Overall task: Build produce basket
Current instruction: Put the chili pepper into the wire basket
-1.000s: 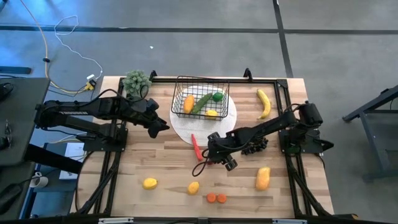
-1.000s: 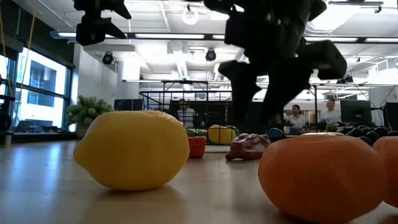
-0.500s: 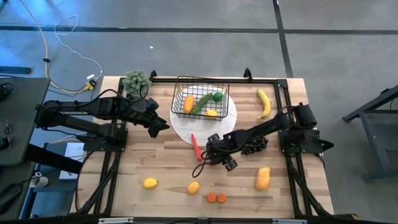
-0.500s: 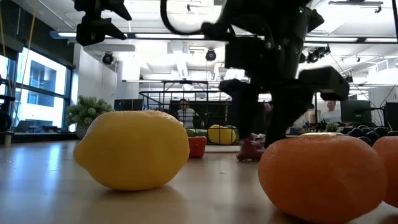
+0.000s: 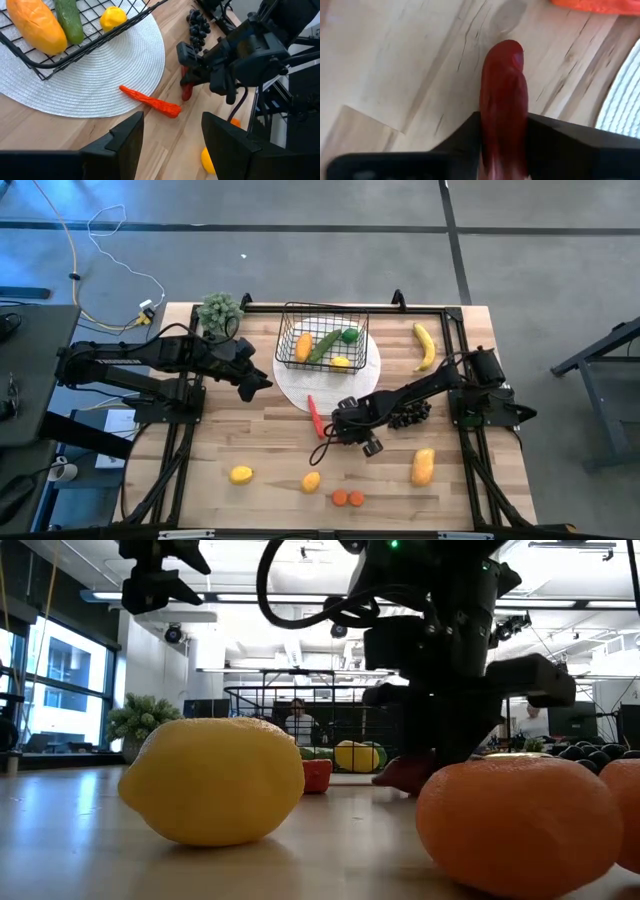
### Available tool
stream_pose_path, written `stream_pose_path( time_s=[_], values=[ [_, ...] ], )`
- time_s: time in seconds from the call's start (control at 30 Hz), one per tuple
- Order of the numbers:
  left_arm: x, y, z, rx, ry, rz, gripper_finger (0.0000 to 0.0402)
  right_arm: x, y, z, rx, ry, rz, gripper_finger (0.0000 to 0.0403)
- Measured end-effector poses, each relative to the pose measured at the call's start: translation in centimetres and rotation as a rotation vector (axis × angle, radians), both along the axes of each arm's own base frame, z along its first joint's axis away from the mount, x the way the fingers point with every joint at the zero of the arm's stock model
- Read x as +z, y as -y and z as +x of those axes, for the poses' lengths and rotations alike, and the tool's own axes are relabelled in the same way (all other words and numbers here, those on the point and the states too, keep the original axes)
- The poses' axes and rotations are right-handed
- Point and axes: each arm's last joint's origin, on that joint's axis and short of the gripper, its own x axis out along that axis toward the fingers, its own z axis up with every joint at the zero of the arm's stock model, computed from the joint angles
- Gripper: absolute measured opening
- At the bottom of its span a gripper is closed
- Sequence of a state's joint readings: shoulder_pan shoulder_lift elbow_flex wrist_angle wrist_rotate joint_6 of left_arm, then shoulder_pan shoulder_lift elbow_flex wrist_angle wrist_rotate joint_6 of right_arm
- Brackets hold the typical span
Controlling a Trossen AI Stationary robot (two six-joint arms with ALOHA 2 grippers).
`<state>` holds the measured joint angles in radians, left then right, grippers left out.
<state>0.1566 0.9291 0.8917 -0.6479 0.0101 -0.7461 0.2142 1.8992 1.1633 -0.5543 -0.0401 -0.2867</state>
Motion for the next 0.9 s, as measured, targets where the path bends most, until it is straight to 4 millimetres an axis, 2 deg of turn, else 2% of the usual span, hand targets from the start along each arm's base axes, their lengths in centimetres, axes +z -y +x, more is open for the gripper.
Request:
stream_pose_path(
  time_s=[0.07,0.27,0.43,0.6,0.9],
  values=[
    [0.0,0.0,0.0,-0.007,-0.002,0.012,0.0188,0.0,0.0,0.0,-0.045,-0.009,0.030,0.0035],
    [0.0,-0.2,0.0,0.026,-0.011,0.060,0.0188,0.0,-0.1,0.0,-0.174,-0.025,0.073,0.0035],
    [0.0,-0.4,-0.1,0.038,-0.035,0.169,0.0188,0.8,-0.1,-0.1,-0.264,-0.017,0.109,0.0035],
    [0.0,-0.7,-0.2,0.039,-0.077,0.318,0.0188,2.8,0.1,-0.3,-0.425,0.044,0.149,0.0035],
    [0.0,-0.7,-0.2,-0.047,-0.120,0.451,0.0188,8.3,1.6,-0.5,-0.831,0.318,0.291,0.0035]
  ],
)
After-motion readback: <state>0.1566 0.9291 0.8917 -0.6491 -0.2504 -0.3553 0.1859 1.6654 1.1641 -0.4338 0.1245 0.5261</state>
